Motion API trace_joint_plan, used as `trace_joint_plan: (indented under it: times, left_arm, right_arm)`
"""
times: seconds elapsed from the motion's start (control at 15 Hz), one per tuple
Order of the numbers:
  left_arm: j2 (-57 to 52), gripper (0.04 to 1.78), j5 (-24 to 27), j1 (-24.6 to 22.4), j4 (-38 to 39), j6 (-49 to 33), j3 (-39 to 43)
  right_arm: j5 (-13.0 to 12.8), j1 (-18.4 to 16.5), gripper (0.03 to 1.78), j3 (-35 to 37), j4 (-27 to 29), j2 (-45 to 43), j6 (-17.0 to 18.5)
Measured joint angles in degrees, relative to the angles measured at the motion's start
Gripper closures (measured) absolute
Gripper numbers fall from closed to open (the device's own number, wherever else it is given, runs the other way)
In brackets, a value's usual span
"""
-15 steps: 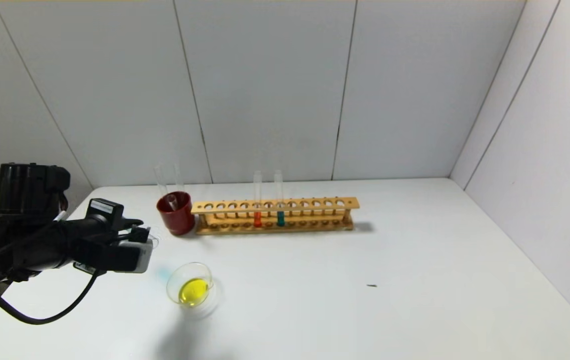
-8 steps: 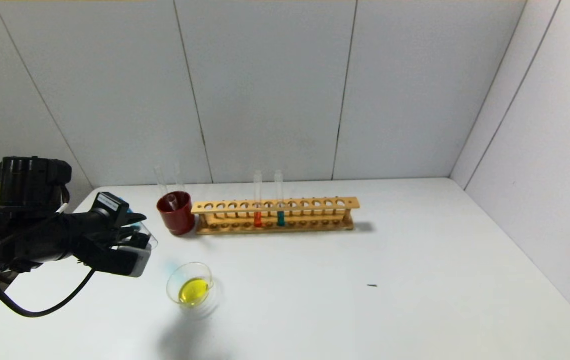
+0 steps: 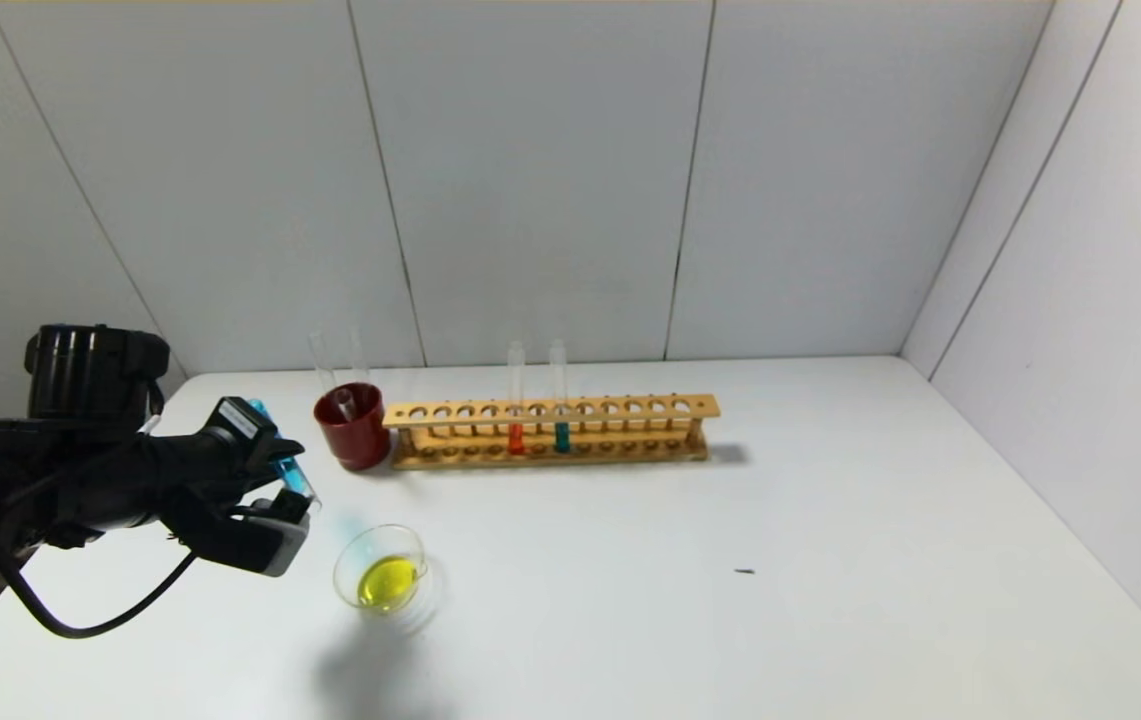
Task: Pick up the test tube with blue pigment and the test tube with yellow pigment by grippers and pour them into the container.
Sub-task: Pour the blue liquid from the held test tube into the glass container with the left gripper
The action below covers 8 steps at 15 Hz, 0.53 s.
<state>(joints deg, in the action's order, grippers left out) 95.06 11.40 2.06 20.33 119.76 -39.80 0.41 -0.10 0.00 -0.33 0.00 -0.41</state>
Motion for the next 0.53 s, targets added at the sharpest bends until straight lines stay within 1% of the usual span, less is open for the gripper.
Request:
trace_joint_plan:
  times: [0.2, 0.53]
  left_arm:
    - [0.63, 1.52, -0.18, 0.05, 0.00, 2.93, -0.10]
    - [2.79, 1.52, -0.38, 0.11, 0.37, 3.12, -0.24]
  right_arm:
    - [0.00, 0.00, 0.06, 0.00, 0.02, 0.00, 0.00]
    - [0.00, 0.00, 0.06, 0.00, 0.02, 0.00, 0.00]
